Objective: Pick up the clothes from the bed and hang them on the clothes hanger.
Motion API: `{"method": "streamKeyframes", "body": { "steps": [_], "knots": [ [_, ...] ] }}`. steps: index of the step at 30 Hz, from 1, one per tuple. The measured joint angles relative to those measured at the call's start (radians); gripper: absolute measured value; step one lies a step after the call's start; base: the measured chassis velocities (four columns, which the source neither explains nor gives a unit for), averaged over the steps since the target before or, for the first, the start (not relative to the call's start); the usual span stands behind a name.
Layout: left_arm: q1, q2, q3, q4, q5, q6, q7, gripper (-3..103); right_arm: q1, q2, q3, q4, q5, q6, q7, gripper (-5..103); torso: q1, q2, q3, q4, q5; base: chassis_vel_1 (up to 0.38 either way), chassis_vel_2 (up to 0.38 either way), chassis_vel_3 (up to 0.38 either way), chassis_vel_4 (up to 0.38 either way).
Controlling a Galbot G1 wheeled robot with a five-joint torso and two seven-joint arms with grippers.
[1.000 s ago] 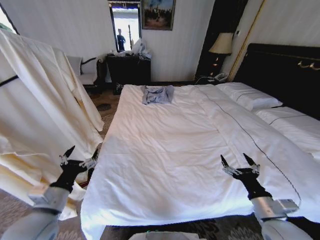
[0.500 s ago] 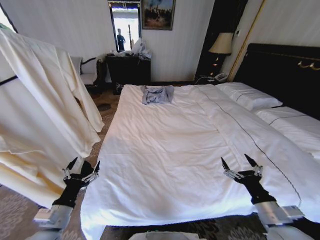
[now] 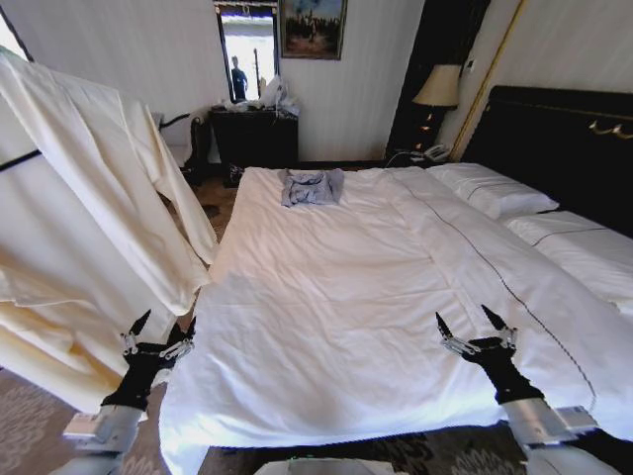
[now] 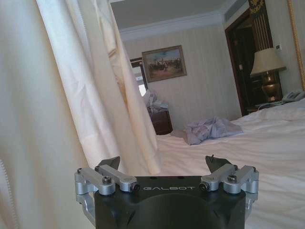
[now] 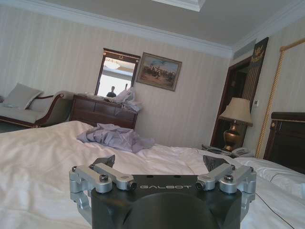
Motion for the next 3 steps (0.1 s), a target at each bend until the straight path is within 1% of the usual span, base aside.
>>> {"method": "streamKeyframes", "body": {
  "steps": [3],
  "knots": [
    [0.000, 0.001, 0.000, 0.000, -0.001, 0.001, -0.001, 100, 0.000, 0.000, 0.000, 0.000, 0.000, 0.000, 0.000, 100, 0.000, 0.000, 0.000, 0.0000, 0.0000, 0.000, 0.000, 0.000, 0.000]
  ]
}}
